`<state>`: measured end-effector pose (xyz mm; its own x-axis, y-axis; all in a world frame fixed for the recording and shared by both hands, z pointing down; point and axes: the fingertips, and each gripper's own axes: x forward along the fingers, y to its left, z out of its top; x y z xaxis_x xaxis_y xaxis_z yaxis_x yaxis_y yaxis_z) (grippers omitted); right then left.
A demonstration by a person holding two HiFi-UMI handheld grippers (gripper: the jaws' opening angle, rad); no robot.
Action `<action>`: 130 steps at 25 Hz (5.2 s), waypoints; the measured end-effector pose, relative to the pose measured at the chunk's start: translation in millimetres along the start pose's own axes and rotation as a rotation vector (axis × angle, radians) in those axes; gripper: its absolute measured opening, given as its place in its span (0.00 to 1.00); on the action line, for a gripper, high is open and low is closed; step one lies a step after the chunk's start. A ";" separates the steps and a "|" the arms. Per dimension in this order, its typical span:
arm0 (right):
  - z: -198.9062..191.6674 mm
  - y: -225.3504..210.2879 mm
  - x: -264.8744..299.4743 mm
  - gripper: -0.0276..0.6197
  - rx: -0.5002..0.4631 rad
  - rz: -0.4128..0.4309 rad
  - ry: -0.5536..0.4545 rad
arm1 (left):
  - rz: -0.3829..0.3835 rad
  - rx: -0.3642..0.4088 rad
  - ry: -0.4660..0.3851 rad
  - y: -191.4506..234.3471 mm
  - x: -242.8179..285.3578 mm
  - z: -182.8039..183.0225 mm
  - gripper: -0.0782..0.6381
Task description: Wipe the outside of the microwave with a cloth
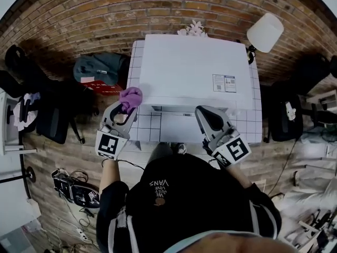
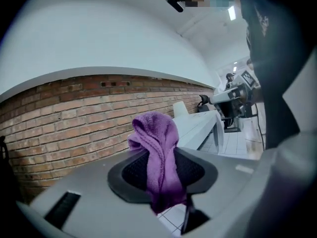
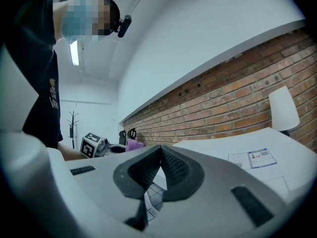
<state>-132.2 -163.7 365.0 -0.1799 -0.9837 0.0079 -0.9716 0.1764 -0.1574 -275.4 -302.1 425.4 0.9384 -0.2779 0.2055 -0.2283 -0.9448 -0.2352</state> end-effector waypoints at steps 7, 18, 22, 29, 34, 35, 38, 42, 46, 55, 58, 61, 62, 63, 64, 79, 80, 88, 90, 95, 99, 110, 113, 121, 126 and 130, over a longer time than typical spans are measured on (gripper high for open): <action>-7.9 16.7 8.2 0.04 0.003 -0.029 0.010 | -0.004 -0.052 -0.121 8.2 0.5 -18.6 0.31; -3.5 42.3 41.9 0.04 0.012 -0.291 -0.054 | -0.188 -0.115 -0.258 42.4 40.1 -39.4 0.31; -1.6 45.6 44.9 0.04 0.008 -0.421 -0.087 | -0.248 -0.157 -0.305 62.8 72.0 -42.7 0.31; -20.0 51.3 28.6 0.04 0.022 -0.620 -0.018 | -0.282 -0.117 -0.342 104.8 132.8 -48.3 0.31; -29.2 52.3 15.0 0.04 0.026 -0.726 0.000 | -0.282 -0.149 -0.358 133.6 175.1 -47.5 0.31; -30.6 52.8 13.2 0.04 0.027 -0.739 0.003 | -0.284 -0.153 -0.358 138.1 181.7 -47.6 0.31; -32.0 55.8 12.6 0.04 0.026 -0.755 0.006 | -0.291 -0.143 -0.358 149.1 195.9 -46.6 0.31; -31.8 59.0 14.6 0.04 0.023 -0.746 0.014 | -0.299 -0.129 -0.356 153.7 200.4 -44.7 0.31; -29.0 57.1 22.6 0.04 0.011 -0.702 0.017 | -0.291 -0.138 -0.366 151.5 183.7 -45.7 0.31; -31.1 62.6 45.8 0.04 0.004 -0.551 0.036 | -0.285 -0.092 -0.404 100.4 100.1 -64.1 0.31; -38.2 66.7 50.5 0.04 0.009 -0.507 0.056 | -0.317 -0.092 -0.408 65.3 67.5 -76.4 0.31; -43.7 72.2 60.7 0.04 0.012 -0.465 0.072 | -0.350 -0.151 -0.387 36.5 39.2 -88.6 0.31; -45.2 73.8 63.4 0.04 0.015 -0.454 0.076 | -0.362 -0.163 -0.379 28.0 31.5 -92.1 0.31; -45.7 74.9 65.7 0.04 0.017 -0.446 0.078 | -0.372 -0.174 -0.371 20.1 25.3 -94.9 0.31; -45.0 75.6 67.6 0.04 0.018 -0.440 0.076 | -0.380 -0.188 -0.365 13.5 20.6 -96.9 0.31; -33.1 65.8 46.8 0.04 0.045 -0.607 0.022 | -0.414 -0.227 -0.333 43.3 89.8 -112.5 0.31; -38.1 65.5 41.9 0.04 0.040 -0.620 0.039 | -0.413 -0.200 -0.327 50.3 100.2 -114.1 0.31; -47.8 62.0 31.2 0.04 0.082 -0.706 0.055 | -0.388 -0.153 -0.314 106.7 178.5 -109.8 0.31; -44.9 60.0 32.2 0.04 0.094 -0.728 0.042 | -0.376 -0.164 -0.308 118.5 194.0 -107.8 0.31; -50.0 60.2 28.1 0.04 0.097 -0.734 0.061 | -0.344 -0.184 -0.292 140.2 222.7 -107.3 0.31; -55.0 60.7 21.7 0.04 0.092 -0.726 0.079 | -0.321 -0.198 -0.281 144.1 226.4 -107.9 0.31; -51.9 62.9 39.7 0.04 0.085 -0.585 0.074 | -0.338 -0.176 -0.257 90.9 129.6 -137.3 0.31; -52.5 62.5 52.1 0.04 0.075 -0.540 0.073 | -0.359 -0.202 -0.234 62.1 92.7 -151.4 0.31; -60.4 75.9 83.1 0.04 0.101 -0.418 0.105 | -0.406 -0.333 -0.209 -6.7 35.2 -171.0 0.31; -59.3 73.4 76.9 0.04 0.079 -0.450 0.102 | -0.425 -0.387 -0.205 -14.2 48.1 -172.8 0.31; -59.2 67.1 63.2 0.04 0.064 -0.511 0.103 | -0.419 -0.398 -0.199 -0.5 66.0 -176.6 0.31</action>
<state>-217.9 -211.9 413.4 0.2971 -0.9344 0.1965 -0.9287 -0.3306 -0.1681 -259.2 -350.7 606.9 0.9911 0.1328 0.0130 0.1272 -0.9698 0.2082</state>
